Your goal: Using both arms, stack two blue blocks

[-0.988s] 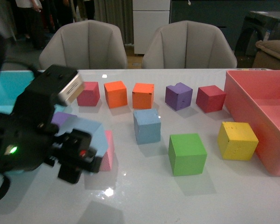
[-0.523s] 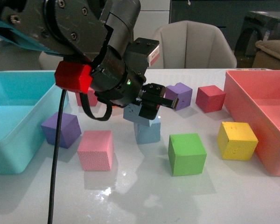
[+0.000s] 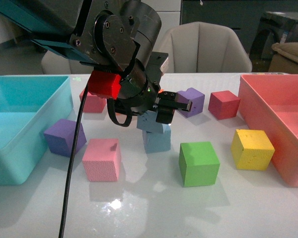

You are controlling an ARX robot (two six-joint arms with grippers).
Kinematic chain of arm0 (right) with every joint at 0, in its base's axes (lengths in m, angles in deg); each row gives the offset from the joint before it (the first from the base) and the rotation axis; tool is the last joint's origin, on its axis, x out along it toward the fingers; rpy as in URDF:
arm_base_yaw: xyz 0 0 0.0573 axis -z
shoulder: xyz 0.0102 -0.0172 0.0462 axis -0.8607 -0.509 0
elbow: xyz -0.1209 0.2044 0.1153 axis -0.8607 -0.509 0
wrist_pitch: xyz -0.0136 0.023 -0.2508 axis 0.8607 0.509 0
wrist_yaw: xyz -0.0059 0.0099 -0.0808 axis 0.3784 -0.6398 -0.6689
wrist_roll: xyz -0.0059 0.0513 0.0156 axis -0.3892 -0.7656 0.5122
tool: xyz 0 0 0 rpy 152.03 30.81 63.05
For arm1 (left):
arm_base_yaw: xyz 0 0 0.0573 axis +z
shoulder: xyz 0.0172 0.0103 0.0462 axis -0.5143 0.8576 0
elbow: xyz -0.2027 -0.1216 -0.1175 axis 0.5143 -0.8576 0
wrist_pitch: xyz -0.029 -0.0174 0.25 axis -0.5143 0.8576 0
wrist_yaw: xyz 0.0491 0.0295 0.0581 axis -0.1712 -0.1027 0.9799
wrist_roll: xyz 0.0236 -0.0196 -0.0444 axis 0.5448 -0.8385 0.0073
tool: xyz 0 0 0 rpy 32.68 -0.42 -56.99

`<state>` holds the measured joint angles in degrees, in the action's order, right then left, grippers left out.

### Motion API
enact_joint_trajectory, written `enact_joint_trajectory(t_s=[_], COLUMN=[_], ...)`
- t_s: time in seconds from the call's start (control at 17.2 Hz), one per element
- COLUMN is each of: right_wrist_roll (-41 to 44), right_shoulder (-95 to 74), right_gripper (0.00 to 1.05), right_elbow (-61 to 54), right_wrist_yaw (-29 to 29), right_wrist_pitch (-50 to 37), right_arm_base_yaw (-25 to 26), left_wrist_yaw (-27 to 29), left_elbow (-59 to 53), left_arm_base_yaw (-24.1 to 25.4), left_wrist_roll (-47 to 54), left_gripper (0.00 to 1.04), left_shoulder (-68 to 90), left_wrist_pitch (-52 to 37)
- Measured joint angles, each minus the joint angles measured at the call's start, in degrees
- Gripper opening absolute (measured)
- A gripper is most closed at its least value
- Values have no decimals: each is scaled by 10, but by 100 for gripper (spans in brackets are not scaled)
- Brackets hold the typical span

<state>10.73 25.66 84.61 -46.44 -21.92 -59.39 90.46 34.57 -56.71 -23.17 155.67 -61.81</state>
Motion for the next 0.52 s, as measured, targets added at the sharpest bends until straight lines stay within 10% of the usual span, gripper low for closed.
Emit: enact_joint_trajectory(t_s=[0.29, 0.52], right_wrist_roll=[0, 0], right_shoulder=[0, 0], right_gripper=[98, 98], right_elbow=[0, 0], right_wrist_yaw=[0, 0], right_wrist_pitch=[0, 0], right_arm_base_yaw=[0, 0], left_wrist_yaw=[0, 0], left_elbow=[17, 18], left_arm_base_yaw=[-4, -5], left_wrist_roll=[-8, -8], left_gripper=[48, 91], left_shoulder=[14, 17], left_wrist_pitch=[0, -2])
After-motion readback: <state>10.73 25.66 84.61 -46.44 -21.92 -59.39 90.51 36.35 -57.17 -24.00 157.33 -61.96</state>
